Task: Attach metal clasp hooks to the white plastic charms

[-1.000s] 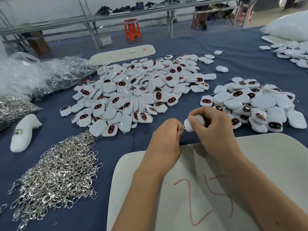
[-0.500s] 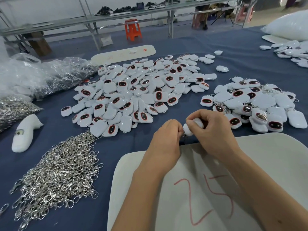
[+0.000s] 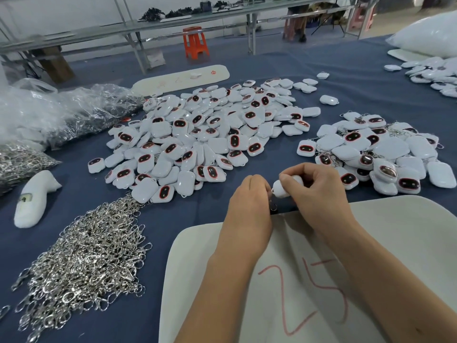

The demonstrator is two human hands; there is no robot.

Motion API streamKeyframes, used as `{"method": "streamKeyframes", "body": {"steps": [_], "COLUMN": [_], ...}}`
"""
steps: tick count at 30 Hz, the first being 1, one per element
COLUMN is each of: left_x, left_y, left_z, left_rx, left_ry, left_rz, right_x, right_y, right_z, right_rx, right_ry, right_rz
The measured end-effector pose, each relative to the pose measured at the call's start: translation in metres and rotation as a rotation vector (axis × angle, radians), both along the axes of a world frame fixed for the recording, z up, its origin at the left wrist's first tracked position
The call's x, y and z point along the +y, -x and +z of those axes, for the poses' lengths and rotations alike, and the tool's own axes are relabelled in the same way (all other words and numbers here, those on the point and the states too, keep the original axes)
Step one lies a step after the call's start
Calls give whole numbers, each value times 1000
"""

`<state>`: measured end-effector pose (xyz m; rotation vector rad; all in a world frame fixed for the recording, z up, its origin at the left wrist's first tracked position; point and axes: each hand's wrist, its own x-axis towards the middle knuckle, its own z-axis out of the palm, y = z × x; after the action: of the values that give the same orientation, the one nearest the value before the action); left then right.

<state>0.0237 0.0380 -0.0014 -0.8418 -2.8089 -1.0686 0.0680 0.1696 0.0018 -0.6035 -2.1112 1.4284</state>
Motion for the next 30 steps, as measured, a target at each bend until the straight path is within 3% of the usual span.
{"method": "streamKeyframes", "body": {"steps": [8,13,18,24,30], "left_x": [-1,-7,-8,-12,-9], "left_y": [2,6,8,10,5], "left_z": [-5,-1,1,0,3], "left_rx": [5,-55,-63,55,186], "left_ry": [-133,-481,-541,-475,-246], "left_rz": [-24,-120,-117,-84,11], "right_x": [0,2,6,3,-2], "right_y": [-1,1,1,1,-3], "right_z": [3,6,10,8,5], "right_rx": [19,79,86,113,173], "right_ry": [53,487,679,657,251], "right_rz": [10,35,186,169,120]}}
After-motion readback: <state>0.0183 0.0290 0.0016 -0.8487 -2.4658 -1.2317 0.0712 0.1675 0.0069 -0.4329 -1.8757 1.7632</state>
